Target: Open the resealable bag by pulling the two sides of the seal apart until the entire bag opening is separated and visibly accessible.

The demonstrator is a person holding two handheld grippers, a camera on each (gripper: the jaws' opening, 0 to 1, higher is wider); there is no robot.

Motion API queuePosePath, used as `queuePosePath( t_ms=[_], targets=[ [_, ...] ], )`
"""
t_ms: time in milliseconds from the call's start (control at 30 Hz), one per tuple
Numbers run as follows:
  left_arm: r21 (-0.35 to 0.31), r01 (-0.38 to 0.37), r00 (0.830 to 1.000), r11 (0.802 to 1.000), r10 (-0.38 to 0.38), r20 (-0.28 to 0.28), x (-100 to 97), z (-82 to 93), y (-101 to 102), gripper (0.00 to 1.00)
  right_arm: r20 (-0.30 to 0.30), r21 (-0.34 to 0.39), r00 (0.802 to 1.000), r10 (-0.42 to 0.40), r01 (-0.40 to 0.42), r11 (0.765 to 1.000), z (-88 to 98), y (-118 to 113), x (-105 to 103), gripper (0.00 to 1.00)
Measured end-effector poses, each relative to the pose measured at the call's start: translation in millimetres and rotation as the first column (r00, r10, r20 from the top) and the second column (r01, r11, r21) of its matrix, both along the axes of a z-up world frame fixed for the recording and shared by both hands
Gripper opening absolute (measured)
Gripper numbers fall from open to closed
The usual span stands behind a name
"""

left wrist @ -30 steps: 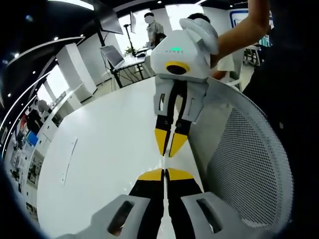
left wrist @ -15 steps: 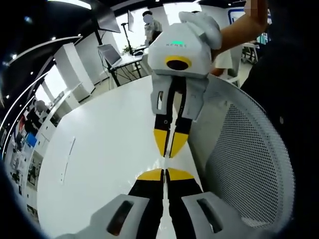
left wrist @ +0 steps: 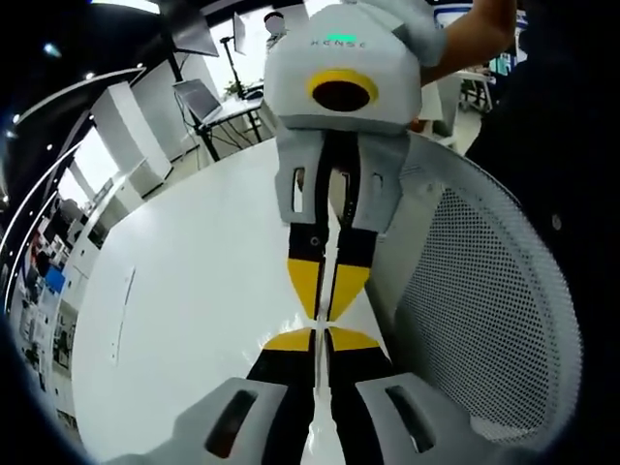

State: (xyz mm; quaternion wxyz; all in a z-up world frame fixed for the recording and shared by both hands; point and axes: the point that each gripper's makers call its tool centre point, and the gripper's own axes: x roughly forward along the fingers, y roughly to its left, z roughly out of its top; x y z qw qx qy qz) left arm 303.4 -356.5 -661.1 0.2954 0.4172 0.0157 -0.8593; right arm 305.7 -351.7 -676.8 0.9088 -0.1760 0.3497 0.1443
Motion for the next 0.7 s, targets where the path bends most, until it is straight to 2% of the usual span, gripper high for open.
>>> queuePosePath(
  t_ms=[100,333,700],
  targets=[
    [0.0,-0.002,1.0,1.0,0.002,0.007,0.1,-1.8,-0.1,0.0,0.001,0.0,1.0,0.002,-0.002,1.0,0.0,0.2,0.5,0.0],
    [0.015,-0.054,0.997,0.998,0.054,-0.058,-1.7,0.3,2.3,0.0,-0.002,0.006,1.0,0.002,-0.002,1.0,0.3,0.9,0.0,0.0],
    [-0.011,-0.045,0.998,0.999,0.045,-0.053,-1.2,4.2,5.2,0.0,-0.024,0.006,1.0,0.006,-0.006,1.0,-3.9,2.8,-2.5,0.0]
  ],
)
